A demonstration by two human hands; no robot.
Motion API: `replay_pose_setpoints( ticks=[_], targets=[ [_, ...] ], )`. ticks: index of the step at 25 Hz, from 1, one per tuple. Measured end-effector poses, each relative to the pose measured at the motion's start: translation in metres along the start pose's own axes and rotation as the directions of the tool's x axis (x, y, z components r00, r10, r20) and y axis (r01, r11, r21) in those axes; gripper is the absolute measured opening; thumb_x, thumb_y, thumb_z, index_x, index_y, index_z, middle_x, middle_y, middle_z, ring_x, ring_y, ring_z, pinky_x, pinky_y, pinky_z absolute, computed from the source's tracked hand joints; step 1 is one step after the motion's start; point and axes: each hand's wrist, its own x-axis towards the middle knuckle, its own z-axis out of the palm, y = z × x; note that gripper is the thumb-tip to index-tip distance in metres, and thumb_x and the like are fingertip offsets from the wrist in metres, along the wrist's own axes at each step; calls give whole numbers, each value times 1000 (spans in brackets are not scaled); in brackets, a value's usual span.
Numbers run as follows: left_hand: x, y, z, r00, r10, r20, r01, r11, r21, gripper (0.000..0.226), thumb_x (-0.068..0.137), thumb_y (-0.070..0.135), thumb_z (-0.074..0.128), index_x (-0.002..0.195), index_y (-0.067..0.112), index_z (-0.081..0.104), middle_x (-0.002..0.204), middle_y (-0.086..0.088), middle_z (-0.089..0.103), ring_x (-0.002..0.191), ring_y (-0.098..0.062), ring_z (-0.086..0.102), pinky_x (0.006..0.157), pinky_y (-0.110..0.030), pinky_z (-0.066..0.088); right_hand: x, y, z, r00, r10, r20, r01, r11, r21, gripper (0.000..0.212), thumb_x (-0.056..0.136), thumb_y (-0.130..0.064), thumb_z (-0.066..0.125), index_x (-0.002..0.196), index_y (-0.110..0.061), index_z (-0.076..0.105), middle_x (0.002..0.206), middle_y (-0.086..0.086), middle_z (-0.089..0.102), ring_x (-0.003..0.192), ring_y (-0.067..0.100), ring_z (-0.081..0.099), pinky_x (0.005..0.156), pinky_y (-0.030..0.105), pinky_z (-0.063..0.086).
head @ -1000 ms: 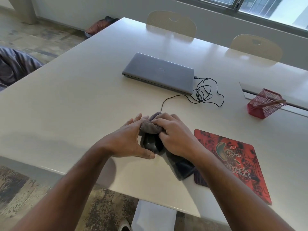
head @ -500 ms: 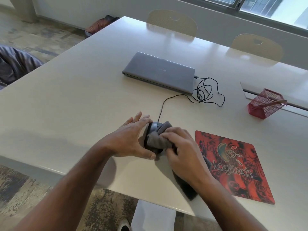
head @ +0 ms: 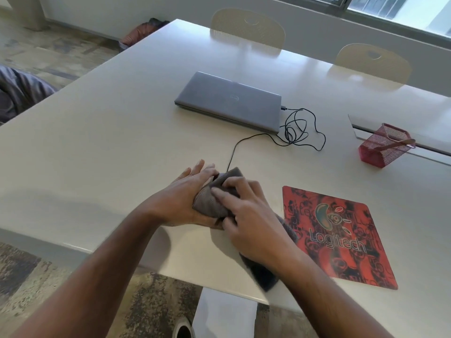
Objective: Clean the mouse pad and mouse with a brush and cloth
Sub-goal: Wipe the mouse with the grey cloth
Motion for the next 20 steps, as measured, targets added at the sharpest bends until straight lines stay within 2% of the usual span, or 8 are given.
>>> replay_pose_setpoints(
  ticks=[2, 5, 8, 10, 14, 17, 20],
  targets=[
    [2, -5, -1, 999, 29, 30, -30, 998, 52, 120, 69, 63, 81, 160, 28, 13, 170, 4, 4, 151, -1, -19, 124, -28, -7, -7, 6, 5, 994, -111, 5, 111, 991, -78, 56, 94, -23, 62, 149, -23, 55, 147, 0, 42, 138, 25, 34, 116, 45, 41],
    [6, -9, -2, 995, 24, 92, -30, 998, 60, 113, 76, 46, 83, 161, 29, 10, 170, 8, -1, 147, 6, -25, 123, -28, -11, -17, 23, 11, 977, -211, -24, 210, 976, -61, 49, 91, -17, 71, 139, -21, 64, 142, 3, 49, 133, 27, 42, 111, 41, 47],
    [7, -9, -2, 994, 3, 105, -11, 997, 75, 123, 69, 52, 86, 161, 31, 7, 169, 13, -3, 145, 8, -27, 121, -26, -13, -21, 32, 17, 954, -278, -115, 278, 960, -11, 34, 88, -16, 66, 120, -19, 73, 130, -1, 51, 125, 25, 47, 103, 37, 52],
    [6, -9, -2, 994, -16, 105, 8, 997, 73, 129, 63, 58, 87, 160, 34, 6, 168, 16, -5, 146, 6, -27, 122, -29, -12, -21, 34, 20, 944, -295, -151, 299, 954, 6, 24, 85, -17, 63, 106, -17, 75, 123, -3, 50, 121, 21, 46, 99, 33, 53],
    [4, -7, -5, 993, -23, 120, 15, 998, 67, 131, 60, 65, 86, 160, 35, 5, 168, 17, -8, 146, 3, -30, 123, -32, -12, -25, 34, 25, 949, -268, -164, 276, 961, 31, 11, 78, -10, 73, 89, -12, 72, 110, -1, 55, 113, 18, 47, 93, 31, 51],
    [5, -7, -4, 993, -24, 118, 15, 997, 73, 132, 59, 71, 83, 159, 34, 6, 168, 15, -9, 146, 1, -31, 122, -31, -14, -25, 27, 24, 963, -184, -197, 199, 978, 61, 9, 81, -18, 61, 80, -10, 66, 102, -1, 57, 105, 18, 49, 87, 30, 51],
    [5, -4, 2, 997, -38, 74, 32, 996, 82, 130, 59, 75, 79, 158, 34, 6, 169, 14, -7, 148, -2, -29, 124, -35, -11, -21, 24, 20, 984, -43, -175, 73, 983, 168, 6, 82, -16, 54, 79, -18, 59, 98, -8, 53, 96, 13, 46, 82, 26, 48]
  ],
)
